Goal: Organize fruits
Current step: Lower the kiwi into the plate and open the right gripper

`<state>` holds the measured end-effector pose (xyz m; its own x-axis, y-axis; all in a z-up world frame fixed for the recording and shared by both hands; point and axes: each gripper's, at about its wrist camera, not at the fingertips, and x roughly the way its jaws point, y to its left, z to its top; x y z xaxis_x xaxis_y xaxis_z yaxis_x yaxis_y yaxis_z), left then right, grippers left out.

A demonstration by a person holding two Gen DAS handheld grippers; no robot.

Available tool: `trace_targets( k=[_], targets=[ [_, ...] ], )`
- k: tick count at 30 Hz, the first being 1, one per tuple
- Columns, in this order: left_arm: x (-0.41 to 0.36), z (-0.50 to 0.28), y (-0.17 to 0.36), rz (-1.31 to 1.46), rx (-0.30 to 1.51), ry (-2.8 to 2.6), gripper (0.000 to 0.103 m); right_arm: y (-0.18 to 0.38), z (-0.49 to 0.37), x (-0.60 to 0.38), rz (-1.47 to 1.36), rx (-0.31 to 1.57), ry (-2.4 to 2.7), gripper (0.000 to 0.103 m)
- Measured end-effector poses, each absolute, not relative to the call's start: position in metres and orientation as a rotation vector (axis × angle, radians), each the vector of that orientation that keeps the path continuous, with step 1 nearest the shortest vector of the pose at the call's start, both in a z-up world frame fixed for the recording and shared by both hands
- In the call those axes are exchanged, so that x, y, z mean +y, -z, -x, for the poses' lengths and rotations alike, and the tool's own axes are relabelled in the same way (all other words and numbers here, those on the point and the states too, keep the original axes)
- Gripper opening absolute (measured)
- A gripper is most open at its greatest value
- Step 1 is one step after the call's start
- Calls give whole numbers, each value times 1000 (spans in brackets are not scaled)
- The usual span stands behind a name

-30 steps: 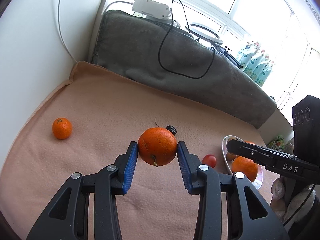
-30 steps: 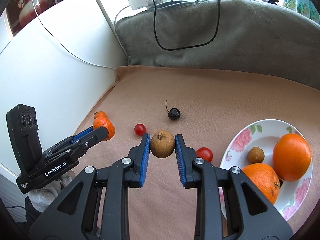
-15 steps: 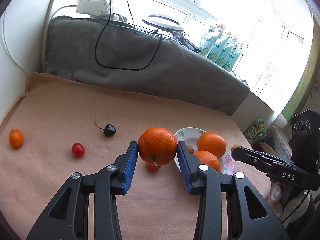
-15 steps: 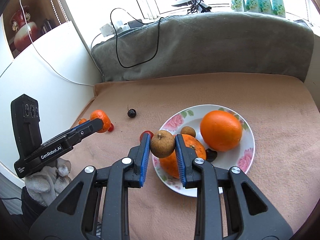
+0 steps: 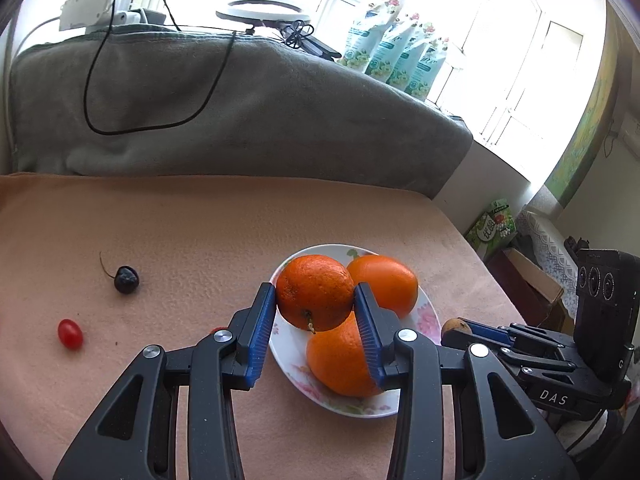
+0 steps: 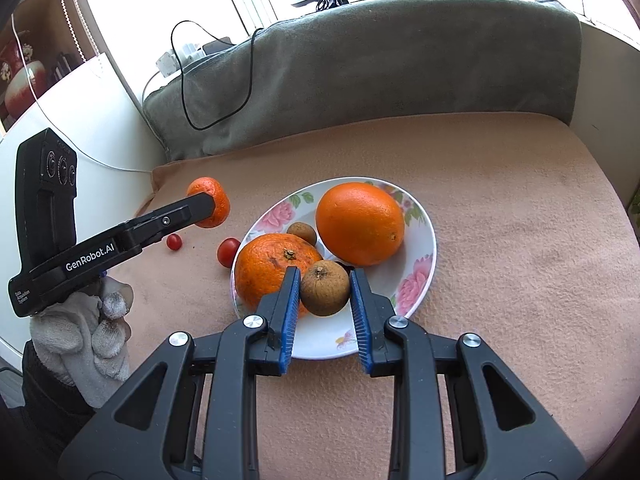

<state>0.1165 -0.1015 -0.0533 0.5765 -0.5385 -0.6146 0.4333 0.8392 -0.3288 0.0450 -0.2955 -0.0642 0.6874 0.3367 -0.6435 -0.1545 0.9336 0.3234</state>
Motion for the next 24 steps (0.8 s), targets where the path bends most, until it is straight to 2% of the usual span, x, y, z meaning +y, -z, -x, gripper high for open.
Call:
trace_targets(
  k=[24],
  targets=[
    [-152,-143,62,-47,867,607,39,83,-65,-290,-233,813,-285,26]
  ],
)
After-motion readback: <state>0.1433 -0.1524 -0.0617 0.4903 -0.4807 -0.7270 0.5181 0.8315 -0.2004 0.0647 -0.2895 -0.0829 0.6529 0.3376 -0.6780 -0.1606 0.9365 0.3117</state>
